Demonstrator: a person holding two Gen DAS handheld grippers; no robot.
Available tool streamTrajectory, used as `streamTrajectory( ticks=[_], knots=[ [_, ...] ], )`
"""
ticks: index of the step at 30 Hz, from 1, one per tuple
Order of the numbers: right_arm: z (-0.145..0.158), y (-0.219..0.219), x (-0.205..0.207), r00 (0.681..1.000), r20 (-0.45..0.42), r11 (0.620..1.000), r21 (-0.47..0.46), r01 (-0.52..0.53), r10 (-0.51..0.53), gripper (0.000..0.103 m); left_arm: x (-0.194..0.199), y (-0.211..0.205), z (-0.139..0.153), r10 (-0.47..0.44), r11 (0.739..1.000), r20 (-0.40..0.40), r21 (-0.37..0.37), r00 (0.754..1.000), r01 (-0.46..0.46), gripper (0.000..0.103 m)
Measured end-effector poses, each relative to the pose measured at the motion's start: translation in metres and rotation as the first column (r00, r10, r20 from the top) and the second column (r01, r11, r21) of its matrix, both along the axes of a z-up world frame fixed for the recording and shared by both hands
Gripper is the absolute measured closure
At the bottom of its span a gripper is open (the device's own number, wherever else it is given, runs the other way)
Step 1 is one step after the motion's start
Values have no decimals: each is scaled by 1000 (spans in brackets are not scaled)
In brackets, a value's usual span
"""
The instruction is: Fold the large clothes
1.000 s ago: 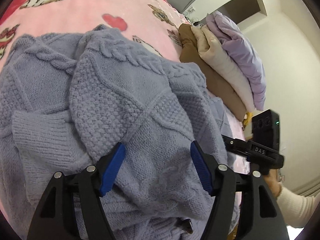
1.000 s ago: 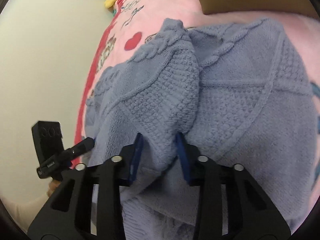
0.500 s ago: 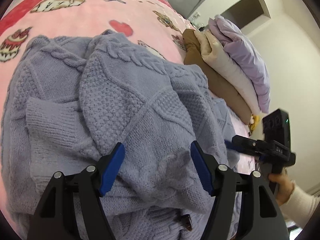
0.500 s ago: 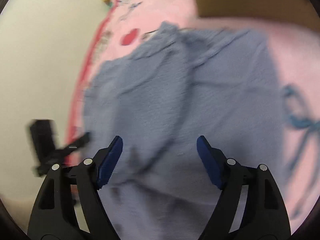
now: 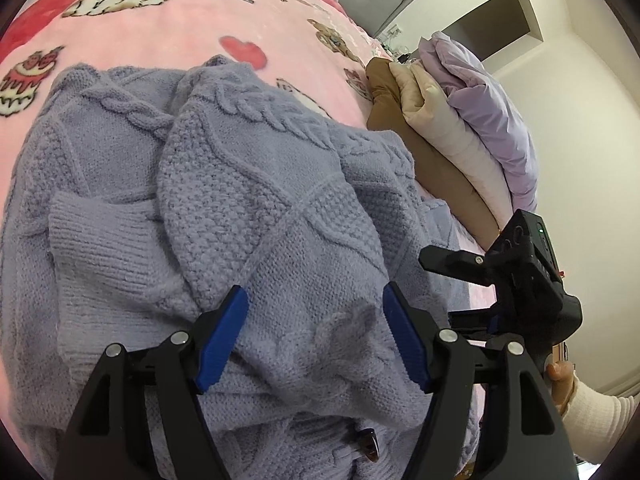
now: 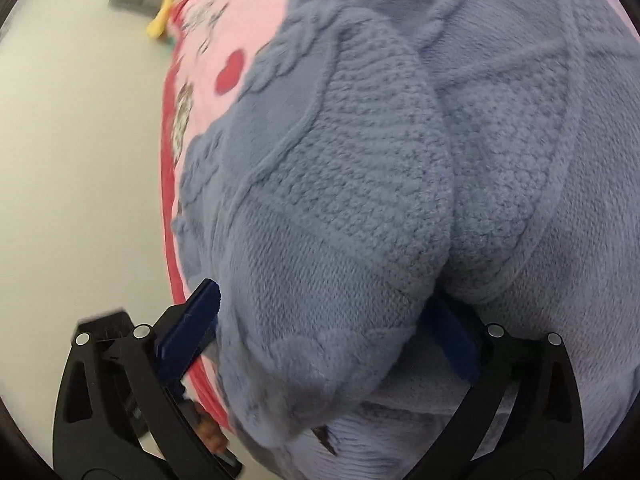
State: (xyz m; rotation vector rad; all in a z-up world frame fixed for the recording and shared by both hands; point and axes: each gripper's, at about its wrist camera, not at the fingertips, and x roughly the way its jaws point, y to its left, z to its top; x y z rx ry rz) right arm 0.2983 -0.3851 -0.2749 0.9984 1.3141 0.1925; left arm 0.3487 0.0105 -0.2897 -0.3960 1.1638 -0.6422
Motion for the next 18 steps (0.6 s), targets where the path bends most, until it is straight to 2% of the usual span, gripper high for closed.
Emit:
streamTrajectory(
  ticks=[1,4,5,6,7,8,10,15,18],
  knots=[
    [-1,0,-1,999,-11,999,7,-32,32,8,0,0,0,1,1000,0,-3,1000,-1,32],
    [-3,5,3,999,2,999,18,-32,32,8,1,0,0,7,1000,-3,-12,1000,-7,30],
    [-2,2,-2,1000,23,1000,15,-16,16,13,1,0,0,7,1000,-3,-14,1000,-7,30],
    [-2,-1,-8,1000,29,1000,3,-12,12,26,1,-1,0,7,1000,-4,-14,1000,-7,29],
    [-6,-3,-12,1000,25,1000,-2,7,-6,87,1,-2,0,6,1000,-3,-14,1000,-6,29],
    [-9,-10,-18,999,12,999,8,48,-48,88,1,-2,0,5,1000,-2,-13,1000,-5,29],
    [-10,-15,-27,994,44,994,47,102,-104,88,1,-3,0,-3,1000,2,-7,1000,3,29],
    [19,4,-24,992,124,992,-130,9,8,91,2,-4,0,-5,1000,-2,0,1000,5,29],
    [48,4,-20,986,162,984,-178,-5,35,91,1,-10,2,-2,1000,2,12,1000,1,29]
  ],
)
